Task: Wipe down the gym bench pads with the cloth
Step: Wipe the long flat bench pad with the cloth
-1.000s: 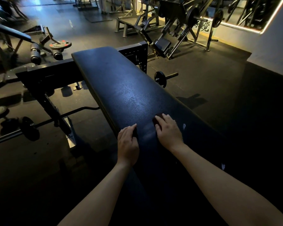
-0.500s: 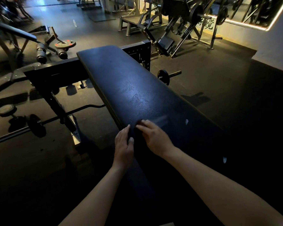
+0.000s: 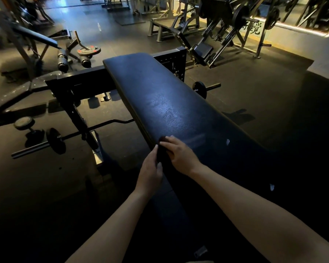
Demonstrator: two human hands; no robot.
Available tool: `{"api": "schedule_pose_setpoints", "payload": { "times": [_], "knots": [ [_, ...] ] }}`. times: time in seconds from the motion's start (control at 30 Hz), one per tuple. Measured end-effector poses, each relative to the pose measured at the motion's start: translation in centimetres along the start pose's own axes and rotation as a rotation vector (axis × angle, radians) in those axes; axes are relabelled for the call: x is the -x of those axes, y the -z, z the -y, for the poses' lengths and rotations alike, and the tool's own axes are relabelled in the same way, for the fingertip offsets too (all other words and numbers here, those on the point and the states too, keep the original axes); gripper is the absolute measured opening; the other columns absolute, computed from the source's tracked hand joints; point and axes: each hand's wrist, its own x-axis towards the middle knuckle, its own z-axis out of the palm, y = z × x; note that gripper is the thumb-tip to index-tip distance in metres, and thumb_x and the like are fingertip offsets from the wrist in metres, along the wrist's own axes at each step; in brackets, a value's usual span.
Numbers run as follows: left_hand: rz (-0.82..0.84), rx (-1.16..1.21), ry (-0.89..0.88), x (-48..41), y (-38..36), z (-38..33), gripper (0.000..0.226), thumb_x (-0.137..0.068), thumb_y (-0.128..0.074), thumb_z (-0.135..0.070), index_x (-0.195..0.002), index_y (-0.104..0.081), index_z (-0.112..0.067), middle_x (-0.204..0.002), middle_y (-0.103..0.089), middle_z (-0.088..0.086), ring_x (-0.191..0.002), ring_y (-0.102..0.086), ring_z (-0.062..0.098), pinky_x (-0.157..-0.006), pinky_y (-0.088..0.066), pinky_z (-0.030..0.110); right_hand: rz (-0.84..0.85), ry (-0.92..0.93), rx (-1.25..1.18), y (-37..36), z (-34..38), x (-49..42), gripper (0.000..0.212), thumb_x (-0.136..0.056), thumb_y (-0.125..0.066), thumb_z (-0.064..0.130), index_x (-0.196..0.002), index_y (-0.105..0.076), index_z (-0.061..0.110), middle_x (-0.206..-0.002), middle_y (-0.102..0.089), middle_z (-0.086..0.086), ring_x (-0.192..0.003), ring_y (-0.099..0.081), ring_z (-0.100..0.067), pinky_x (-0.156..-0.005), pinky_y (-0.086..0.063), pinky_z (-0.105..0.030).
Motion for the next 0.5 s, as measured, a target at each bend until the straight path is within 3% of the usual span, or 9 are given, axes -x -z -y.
{"api": "schedule_pose_setpoints", "payload": {
  "times": [0.1,0.23,0.4,0.5],
  "knots": [
    [-0.024,0.074,0.053,-0.2,-0.1,-0.1,0.057,-0.098,-0.051,-0.001,-0.153,-0.038,-0.012,-0.155,-0.041,0.001,-0.143,-0.035,0.008,-0.122,-0.024,0.028,-0.155,-0.209,0.031,0.2,-0.4,-0.3,0.04,-0.101,-0.046,0.018,-0.139,-0.057,0.019,-0.155,-0.041,-0.007,-0.147,-0.031,-0.026,-0.118,-0.031,-0.043],
    [-0.073,0.195,0.13,-0.4,0.2,0.0,0.046,-0.104,-0.046,-0.011,-0.15,-0.044,-0.016,-0.152,-0.048,0.003,-0.14,-0.043,0.011,-0.121,-0.031,0.036,-0.042,-0.108,-0.051,-1.5,3.1,0.8,0.041,-0.102,-0.049,0.018,-0.142,-0.055,0.021,-0.156,-0.042,-0.005,-0.147,-0.032,-0.021,-0.118,-0.024,-0.03],
    [-0.123,0.339,0.261,-0.3,0.1,0.1,0.043,-0.104,-0.049,-0.031,-0.146,-0.049,-0.023,-0.143,-0.056,0.003,-0.131,-0.052,0.014,-0.115,-0.039,0.041,0.036,-0.258,-0.617,-0.3,5.3,2.0,0.049,-0.105,-0.045,0.016,-0.152,-0.04,0.028,-0.142,-0.056,-0.004,-0.131,-0.051,-0.011,-0.106,-0.036,-0.014],
    [-0.115,0.296,0.203,-0.3,-0.2,0.3,0.054,-0.094,-0.064,-0.023,-0.145,-0.048,-0.023,-0.14,-0.056,0.004,-0.129,-0.053,0.015,-0.114,-0.041,0.041,-0.033,-0.123,-0.376,-0.1,5.0,2.9,0.041,-0.098,-0.052,0.005,-0.137,-0.059,0.014,-0.133,-0.062,-0.005,-0.122,-0.056,-0.013,-0.106,-0.042,-0.02]
  ]
}}
